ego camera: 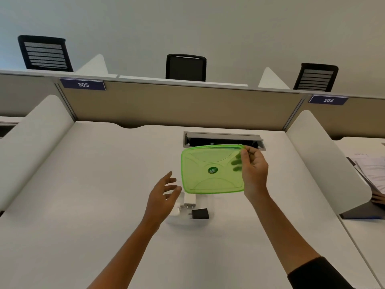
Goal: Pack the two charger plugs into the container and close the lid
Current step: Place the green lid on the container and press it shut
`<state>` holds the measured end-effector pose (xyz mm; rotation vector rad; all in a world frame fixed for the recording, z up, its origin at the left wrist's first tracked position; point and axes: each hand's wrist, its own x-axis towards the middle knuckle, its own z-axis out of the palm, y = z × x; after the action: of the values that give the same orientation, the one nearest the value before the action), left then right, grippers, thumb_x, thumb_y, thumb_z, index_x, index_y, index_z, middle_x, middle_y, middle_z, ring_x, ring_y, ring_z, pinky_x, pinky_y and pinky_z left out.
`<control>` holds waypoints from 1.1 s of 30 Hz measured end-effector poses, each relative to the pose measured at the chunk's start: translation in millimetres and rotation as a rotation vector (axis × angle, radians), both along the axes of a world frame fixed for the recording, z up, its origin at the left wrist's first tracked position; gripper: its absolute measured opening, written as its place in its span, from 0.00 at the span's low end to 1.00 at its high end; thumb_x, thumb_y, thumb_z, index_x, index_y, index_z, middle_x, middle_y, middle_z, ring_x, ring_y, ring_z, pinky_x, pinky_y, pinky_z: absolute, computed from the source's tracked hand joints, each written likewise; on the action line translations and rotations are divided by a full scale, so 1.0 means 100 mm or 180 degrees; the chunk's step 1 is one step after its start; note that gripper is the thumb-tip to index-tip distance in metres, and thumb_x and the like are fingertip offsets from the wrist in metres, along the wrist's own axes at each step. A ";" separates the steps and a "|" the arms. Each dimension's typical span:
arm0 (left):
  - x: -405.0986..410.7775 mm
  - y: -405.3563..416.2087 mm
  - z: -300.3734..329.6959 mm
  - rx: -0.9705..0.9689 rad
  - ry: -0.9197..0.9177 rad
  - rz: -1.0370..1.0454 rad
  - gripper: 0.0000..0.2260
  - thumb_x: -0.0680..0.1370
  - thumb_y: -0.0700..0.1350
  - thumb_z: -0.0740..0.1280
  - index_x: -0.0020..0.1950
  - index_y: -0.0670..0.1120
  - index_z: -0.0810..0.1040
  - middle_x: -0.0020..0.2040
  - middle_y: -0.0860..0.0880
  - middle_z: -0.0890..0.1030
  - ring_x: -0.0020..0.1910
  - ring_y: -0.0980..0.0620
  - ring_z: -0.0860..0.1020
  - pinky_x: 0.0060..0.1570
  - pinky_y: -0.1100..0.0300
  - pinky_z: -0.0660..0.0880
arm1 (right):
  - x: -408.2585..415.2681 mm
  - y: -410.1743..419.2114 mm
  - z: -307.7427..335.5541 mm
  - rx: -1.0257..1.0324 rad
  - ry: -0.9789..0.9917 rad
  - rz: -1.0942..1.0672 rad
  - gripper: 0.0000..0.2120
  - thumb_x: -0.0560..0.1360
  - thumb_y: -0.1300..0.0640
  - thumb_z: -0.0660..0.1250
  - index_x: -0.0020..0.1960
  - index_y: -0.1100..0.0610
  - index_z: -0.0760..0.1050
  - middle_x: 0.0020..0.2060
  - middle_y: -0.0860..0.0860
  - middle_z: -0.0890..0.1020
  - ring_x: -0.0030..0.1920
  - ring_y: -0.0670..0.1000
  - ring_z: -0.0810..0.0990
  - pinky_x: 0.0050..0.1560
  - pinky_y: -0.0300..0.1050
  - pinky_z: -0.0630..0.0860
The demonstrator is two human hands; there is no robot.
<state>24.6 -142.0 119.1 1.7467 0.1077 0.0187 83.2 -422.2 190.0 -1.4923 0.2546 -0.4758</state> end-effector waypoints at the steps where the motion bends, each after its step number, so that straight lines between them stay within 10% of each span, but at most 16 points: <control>1: 0.01 0.02 0.01 0.0012 -0.0022 -0.0020 0.26 0.81 0.46 0.72 0.79 0.55 0.71 0.64 0.55 0.82 0.59 0.64 0.83 0.49 0.72 0.81 | 0.03 0.08 -0.06 0.0092 0.0128 0.0017 0.04 0.83 0.53 0.68 0.55 0.52 0.81 0.40 0.52 0.87 0.35 0.52 0.87 0.32 0.46 0.84; 6: 0.01 0.18 -0.14 0.0089 0.0102 0.0110 0.25 0.81 0.40 0.70 0.78 0.54 0.74 0.64 0.51 0.82 0.56 0.49 0.85 0.52 0.54 0.87 | 0.03 0.40 -0.41 0.0378 0.0729 0.0003 0.03 0.82 0.56 0.70 0.54 0.53 0.83 0.40 0.50 0.87 0.36 0.53 0.87 0.35 0.47 0.85; 10: -0.02 0.31 -0.38 0.0300 0.0409 0.0321 0.23 0.80 0.38 0.71 0.74 0.52 0.78 0.61 0.48 0.84 0.50 0.47 0.86 0.44 0.61 0.85 | -0.05 0.53 -0.77 0.0059 0.1177 -0.0091 0.09 0.81 0.58 0.71 0.60 0.60 0.83 0.43 0.52 0.85 0.39 0.51 0.83 0.39 0.50 0.87; 15: -0.05 0.34 -0.59 0.0586 0.0714 0.0370 0.24 0.80 0.38 0.71 0.76 0.49 0.77 0.60 0.46 0.80 0.50 0.50 0.84 0.58 0.48 0.83 | -0.16 0.59 -1.02 -0.1014 0.1553 0.0130 0.17 0.79 0.54 0.73 0.66 0.57 0.82 0.54 0.55 0.84 0.50 0.57 0.83 0.56 0.54 0.83; 33: 0.05 0.36 -0.77 0.0917 0.0850 0.0188 0.21 0.82 0.38 0.69 0.75 0.47 0.77 0.61 0.44 0.77 0.47 0.56 0.81 0.54 0.57 0.77 | -0.15 0.59 -1.21 -0.1299 0.1860 0.0278 0.16 0.79 0.54 0.74 0.64 0.60 0.82 0.59 0.56 0.82 0.57 0.59 0.82 0.65 0.56 0.78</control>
<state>29.9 -106.3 42.0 2.0266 0.3671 -0.1635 68.7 -362.9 68.8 -2.0168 0.5716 -0.0031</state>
